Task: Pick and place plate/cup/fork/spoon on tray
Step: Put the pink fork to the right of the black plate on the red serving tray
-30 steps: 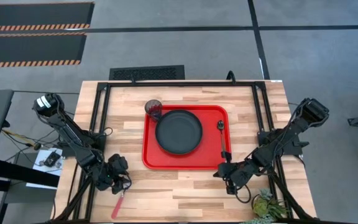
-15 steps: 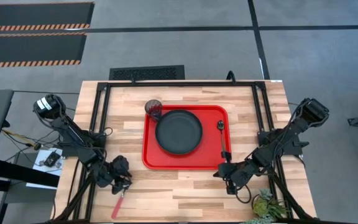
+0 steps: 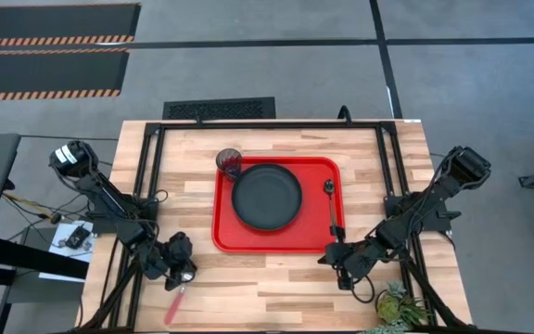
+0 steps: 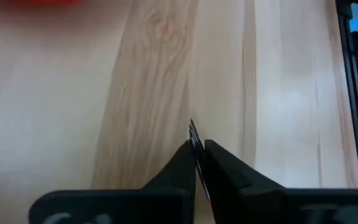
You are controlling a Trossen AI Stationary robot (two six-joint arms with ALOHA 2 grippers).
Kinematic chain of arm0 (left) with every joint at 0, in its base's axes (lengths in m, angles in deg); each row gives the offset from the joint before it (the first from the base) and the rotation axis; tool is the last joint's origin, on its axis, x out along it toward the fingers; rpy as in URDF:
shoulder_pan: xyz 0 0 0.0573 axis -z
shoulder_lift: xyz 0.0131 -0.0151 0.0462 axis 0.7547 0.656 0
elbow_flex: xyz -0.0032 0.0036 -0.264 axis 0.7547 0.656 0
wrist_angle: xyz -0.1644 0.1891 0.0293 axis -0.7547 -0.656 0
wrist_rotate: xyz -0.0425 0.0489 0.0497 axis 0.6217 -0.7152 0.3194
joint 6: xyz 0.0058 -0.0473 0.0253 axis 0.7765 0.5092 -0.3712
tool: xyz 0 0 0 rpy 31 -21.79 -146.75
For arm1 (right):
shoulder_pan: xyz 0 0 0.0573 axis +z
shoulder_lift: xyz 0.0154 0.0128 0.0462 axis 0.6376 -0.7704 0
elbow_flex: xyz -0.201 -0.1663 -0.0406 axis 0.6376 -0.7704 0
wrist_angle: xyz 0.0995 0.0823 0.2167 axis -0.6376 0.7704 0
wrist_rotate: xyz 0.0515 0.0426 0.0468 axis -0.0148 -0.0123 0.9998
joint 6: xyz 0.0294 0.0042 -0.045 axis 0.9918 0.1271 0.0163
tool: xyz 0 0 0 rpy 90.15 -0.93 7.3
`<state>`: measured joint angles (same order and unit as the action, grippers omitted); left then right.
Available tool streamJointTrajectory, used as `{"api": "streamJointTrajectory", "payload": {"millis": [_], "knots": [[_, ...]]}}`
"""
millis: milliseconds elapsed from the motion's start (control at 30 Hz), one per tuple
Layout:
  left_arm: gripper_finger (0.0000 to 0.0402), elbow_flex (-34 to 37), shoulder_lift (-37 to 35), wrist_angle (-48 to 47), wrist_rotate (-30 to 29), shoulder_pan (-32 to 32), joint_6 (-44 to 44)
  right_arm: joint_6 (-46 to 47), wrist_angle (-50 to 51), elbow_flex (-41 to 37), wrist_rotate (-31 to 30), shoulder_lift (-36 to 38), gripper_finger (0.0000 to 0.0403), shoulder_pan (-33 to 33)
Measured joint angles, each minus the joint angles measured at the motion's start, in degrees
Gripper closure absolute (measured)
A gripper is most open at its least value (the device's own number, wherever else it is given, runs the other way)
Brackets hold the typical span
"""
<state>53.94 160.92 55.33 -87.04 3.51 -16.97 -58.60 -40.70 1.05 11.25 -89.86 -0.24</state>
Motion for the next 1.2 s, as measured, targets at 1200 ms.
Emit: {"api": "streamJointTrajectory", "payload": {"millis": [1200], "knots": [[0.0401,-15.0,22.0,58.8,2.4,-30.9,-32.7,2.0,-46.1,0.0,0.1,-11.4,0.0238,-14.6]]}}
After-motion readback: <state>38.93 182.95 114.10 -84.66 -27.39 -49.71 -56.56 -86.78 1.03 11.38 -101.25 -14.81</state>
